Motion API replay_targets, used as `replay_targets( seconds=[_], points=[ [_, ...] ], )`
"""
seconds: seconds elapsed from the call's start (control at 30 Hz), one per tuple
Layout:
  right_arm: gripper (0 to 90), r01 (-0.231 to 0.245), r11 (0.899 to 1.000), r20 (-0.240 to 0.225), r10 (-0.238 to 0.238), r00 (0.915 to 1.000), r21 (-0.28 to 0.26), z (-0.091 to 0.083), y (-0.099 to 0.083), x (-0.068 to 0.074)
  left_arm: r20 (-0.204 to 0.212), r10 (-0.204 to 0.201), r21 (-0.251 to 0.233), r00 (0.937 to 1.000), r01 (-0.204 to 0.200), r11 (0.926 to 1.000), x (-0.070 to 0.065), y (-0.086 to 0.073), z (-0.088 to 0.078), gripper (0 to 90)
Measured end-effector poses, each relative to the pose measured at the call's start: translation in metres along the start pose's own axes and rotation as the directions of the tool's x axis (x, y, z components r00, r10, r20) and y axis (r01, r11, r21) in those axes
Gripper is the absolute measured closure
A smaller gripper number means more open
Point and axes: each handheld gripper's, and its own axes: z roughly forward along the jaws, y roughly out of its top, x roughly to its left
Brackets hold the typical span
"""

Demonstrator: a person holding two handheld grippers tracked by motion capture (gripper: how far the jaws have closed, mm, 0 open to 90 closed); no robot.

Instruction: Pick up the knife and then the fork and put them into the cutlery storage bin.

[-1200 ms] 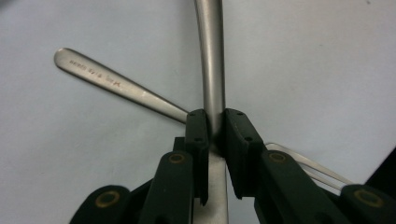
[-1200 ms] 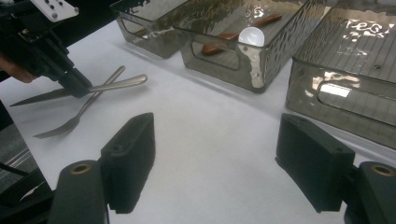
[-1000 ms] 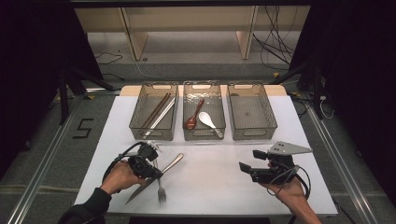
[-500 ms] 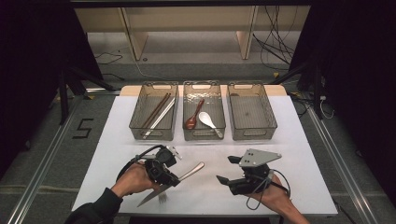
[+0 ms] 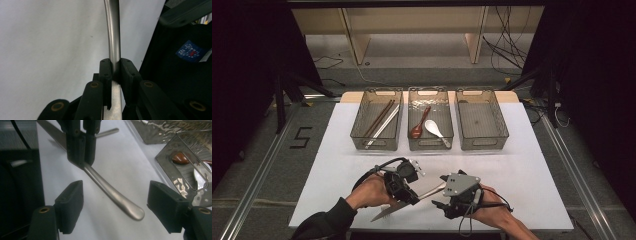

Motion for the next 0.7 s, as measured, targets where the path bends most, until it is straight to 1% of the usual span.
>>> replay_targets(
  seconds=[0.1, 0.2, 0.33, 0.47, 0.53, 0.6, 0.63, 0.67, 0.7],
  points=[
    [32.0, 0.059, 0.997, 0.011, -0.059, 0.9982, 0.04, 0.005, 0.0, 0.004, 0.011, 0.02, 0.01, 0.9997, -0.02, 0.9998, -0.004, 0.005, 0.003, 79.3],
    [34.3, 0.098, 0.993, 0.009, -0.099, 0.9951, 0.067, 0.009, -0.001, 0.007, 0.023, 0.032, 0.015, 0.9992, -0.032, 0.9994, -0.007, 0.008, 0.004, 79.4],
    [39.3, 0.131, 0.987, 0.002, -0.132, 0.9913, 0.093, 0.012, -0.002, 0.009, 0.029, 0.042, 0.018, 0.9987, -0.043, 0.9989, -0.009, 0.01, 0.003, 79.4],
    [43.9, 0.167, 0.979, -0.008, -0.167, 0.9859, 0.118, 0.014, -0.004, 0.012, 0.035, 0.04, 0.016, 0.9986, -0.04, 0.999, -0.009, 0.011, 0.003, 79.3],
    [45.7, 0.196, 0.972, -0.009, -0.197, 0.9804, 0.13, 0.015, -0.004, 0.012, 0.041, 0.044, 0.022, 0.9982, -0.045, 0.9987, -0.01, 0.012, 0.003, 79.3],
    [48.0, 0.211, 0.968, -0.013, -0.211, 0.9773, 0.137, 0.016, -0.004, 0.014, 0.047, 0.045, 0.025, 0.9979, -0.046, 0.9986, -0.01, 0.012, 0.003, 79.3],
    [49.2, 0.225, 0.965, -0.008, -0.226, 0.9742, 0.138, 0.016, -0.004, 0.014, 0.049, 0.047, 0.026, 0.9977, -0.048, 0.9985, -0.01, 0.013, 0.004, 79.3],
    [50.3, 0.227, 0.964, -0.013, -0.228, 0.9737, 0.139, 0.017, -0.004, 0.015, 0.049, 0.057, 0.032, 0.9972, -0.058, 0.9978, -0.01, 0.013, 0.004, 79.3],
    [51.9, 0.231, 0.963, -0.013, -0.232, 0.9727, 0.139, 0.017, -0.004, 0.015, 0.052, 0.056, 0.034, 0.9971, -0.058, 0.9977, -0.011, 0.013, 0.005, 79.3]
  ],
)
